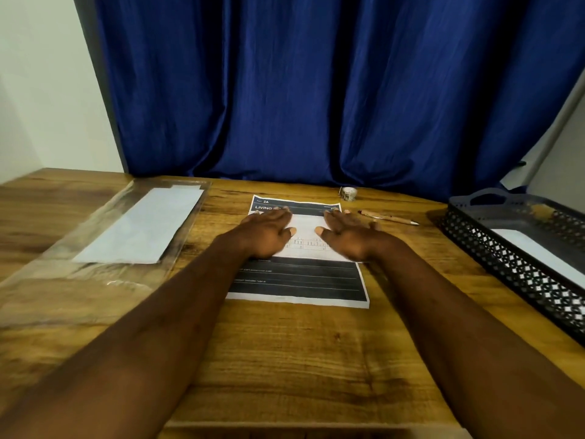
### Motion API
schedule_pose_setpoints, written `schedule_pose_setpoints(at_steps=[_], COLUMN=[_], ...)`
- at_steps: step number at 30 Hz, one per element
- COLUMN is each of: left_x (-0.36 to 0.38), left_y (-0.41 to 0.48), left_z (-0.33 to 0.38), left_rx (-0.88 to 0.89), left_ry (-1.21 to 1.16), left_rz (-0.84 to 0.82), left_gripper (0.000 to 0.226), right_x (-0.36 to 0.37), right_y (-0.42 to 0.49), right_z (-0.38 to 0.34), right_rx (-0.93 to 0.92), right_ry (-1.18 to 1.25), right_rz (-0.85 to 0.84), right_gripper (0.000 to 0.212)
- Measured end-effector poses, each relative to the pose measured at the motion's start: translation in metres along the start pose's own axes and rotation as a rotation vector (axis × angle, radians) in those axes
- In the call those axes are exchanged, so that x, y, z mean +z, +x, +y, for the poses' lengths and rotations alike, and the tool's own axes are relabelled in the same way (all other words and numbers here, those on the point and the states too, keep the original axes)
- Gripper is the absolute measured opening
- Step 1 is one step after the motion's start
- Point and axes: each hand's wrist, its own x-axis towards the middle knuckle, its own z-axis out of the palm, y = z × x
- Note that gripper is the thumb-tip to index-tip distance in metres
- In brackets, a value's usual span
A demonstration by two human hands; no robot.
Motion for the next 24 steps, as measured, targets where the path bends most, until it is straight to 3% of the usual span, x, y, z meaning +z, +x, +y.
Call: schedule_pose_setpoints(at_steps=[4, 7, 17, 19, 24], left_x=[0.002, 0.002, -0.005, -0.006, -0.016], left_y=[0.003, -0.002, -0.004, -0.004, -0.003], left_z=[-0.001, 0.003, -0.001, 0.000, 0.006], left_rx=[-0.042, -0.049, 0.004, 0.054, 0.147], left_ry=[0.039, 0.017, -0.068, -0.036, 0.084], left_rz=[-0.013, 0.026, 0.320, 0.424, 0.680], left_gripper=[0.065, 0.065, 0.080, 0.073, 0.031], right_x=[-0.006, -0.006, -0.003, -0.005, -0.009], right_y=[-0.001, -0.004, -0.005, -0.005, -0.004], right_z=[0.022, 0.028, 0.033, 0.029, 0.023], right_rx=[0.095, 0.063, -0.080, -0.112, -0.179], right_ry=[0.004, 0.011, 0.114, 0.131, 0.180], right_rz=[-0.023, -0.006, 0.391, 0.503, 0.801], right_gripper=[0.082, 0.086, 0.093, 0.085, 0.035])
